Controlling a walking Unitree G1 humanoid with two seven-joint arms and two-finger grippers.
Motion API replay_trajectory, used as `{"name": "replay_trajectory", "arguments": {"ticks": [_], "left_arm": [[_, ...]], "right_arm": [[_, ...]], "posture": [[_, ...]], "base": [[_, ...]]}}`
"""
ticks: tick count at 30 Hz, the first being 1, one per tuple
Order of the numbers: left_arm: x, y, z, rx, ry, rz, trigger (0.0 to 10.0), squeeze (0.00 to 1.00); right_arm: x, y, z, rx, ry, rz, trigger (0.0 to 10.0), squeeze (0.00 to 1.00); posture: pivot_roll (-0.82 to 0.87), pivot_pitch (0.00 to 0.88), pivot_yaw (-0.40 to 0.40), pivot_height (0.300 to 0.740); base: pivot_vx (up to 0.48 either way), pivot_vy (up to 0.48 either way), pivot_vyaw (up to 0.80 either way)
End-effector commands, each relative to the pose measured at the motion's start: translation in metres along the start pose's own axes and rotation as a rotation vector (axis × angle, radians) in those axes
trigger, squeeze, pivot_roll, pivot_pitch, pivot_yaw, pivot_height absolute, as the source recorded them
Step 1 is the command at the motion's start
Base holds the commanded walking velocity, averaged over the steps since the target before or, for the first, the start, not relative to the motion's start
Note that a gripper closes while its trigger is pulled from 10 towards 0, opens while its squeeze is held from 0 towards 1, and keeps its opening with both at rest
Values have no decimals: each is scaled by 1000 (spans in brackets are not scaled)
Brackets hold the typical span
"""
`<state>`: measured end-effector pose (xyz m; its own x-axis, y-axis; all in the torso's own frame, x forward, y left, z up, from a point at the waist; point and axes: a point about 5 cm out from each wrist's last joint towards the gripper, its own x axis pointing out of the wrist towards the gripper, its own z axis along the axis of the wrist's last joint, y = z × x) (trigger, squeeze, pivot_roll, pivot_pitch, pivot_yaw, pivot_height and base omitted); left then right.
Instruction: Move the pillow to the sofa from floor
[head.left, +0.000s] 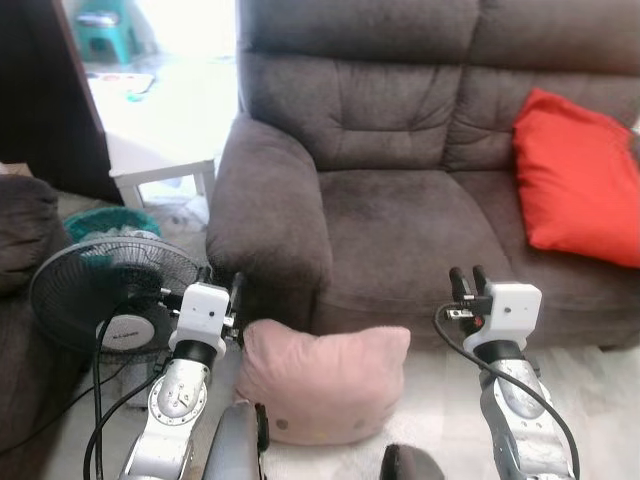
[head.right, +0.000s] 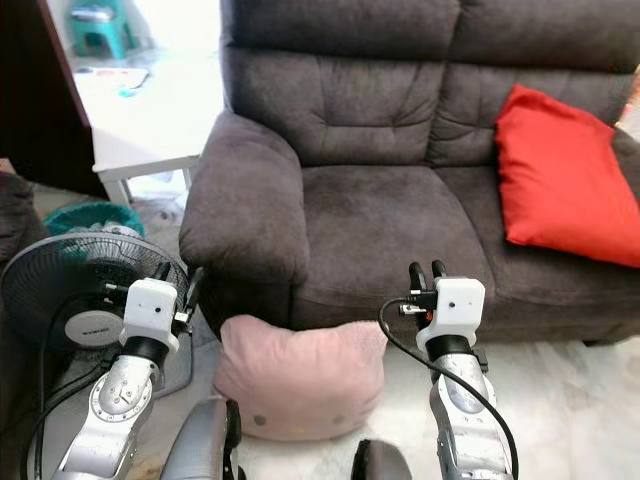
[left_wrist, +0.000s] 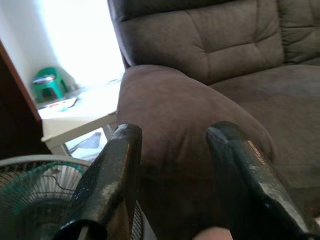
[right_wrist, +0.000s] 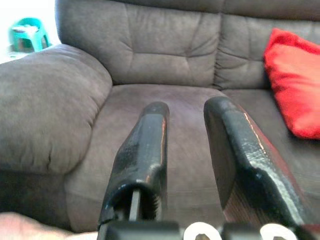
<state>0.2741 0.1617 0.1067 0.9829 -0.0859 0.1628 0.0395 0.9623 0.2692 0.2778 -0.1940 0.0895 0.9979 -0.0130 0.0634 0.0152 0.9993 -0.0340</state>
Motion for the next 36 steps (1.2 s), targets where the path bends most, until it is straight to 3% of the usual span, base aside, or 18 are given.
{"name": "replay_trajectory", "arguments": {"ticks": [1,25,29,36], "left_arm": [[0,-2,0,-5,1,-2,10000,0],[-3,-4,-9,-48,54,4,10000,0],[-2,-5,-9,-51,55,3,10000,0],[-2,-5,-9,-53,55,2,10000,0]], "right_arm": [[0,-1,2,-8,-7,-1,10000,0],[0,3,1,-37,-8,28,10000,0],[1,3,1,-36,-3,31,10000,0],[1,2,0,-33,-2,28,10000,0]], "posture": [[98,28,-67,553],[98,26,-68,553],[97,24,-69,553],[96,23,-71,553]], "base": [[0,0,0],[0,0,0],[0,0,720],[0,0,0]]}}
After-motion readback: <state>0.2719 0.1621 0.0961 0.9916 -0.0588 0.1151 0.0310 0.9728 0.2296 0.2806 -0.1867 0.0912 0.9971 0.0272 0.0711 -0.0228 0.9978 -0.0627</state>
